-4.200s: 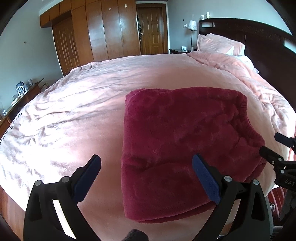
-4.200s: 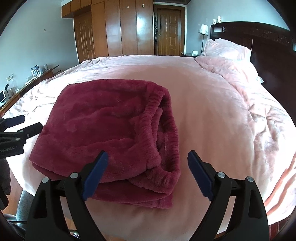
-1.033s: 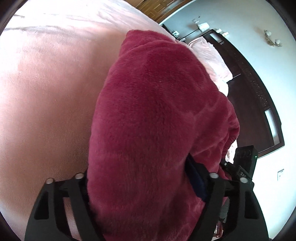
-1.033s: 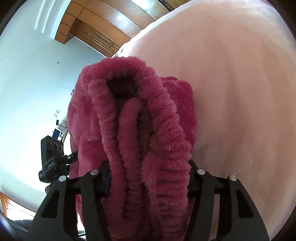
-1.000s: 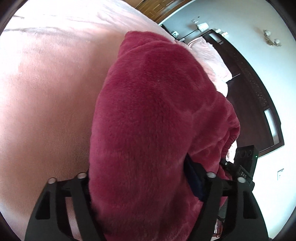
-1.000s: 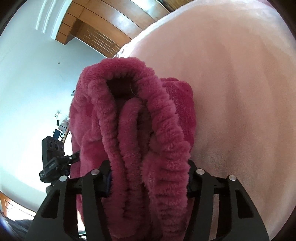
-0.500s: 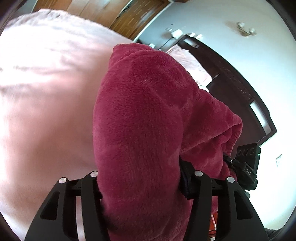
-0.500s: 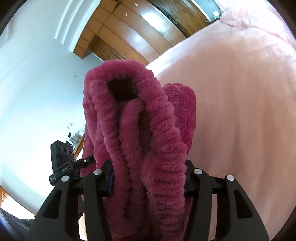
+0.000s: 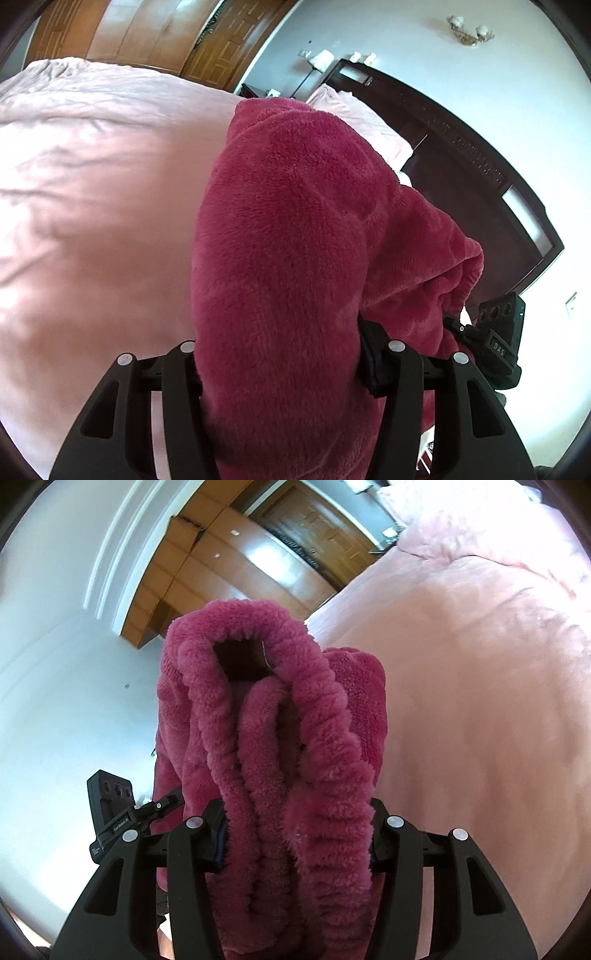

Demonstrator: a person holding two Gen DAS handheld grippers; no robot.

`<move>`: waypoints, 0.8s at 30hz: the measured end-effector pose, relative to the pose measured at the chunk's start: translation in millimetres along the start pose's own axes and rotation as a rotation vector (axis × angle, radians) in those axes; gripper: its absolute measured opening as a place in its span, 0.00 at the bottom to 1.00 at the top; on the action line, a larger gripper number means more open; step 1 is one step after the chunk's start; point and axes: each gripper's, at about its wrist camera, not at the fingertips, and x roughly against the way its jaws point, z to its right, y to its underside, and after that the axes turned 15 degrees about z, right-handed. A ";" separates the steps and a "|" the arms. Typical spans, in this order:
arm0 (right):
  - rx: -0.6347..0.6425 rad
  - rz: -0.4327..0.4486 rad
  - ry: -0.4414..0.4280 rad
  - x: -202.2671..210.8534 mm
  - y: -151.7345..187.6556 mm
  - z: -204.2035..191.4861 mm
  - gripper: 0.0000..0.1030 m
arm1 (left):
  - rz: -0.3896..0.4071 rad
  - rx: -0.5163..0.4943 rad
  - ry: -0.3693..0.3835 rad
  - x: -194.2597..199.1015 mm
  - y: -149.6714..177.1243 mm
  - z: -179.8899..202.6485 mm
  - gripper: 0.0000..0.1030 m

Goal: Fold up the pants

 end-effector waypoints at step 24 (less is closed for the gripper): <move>-0.041 -0.013 0.203 -30.6 9.9 39.2 0.60 | -0.044 -0.184 -0.159 -86.9 3.4 -19.8 0.80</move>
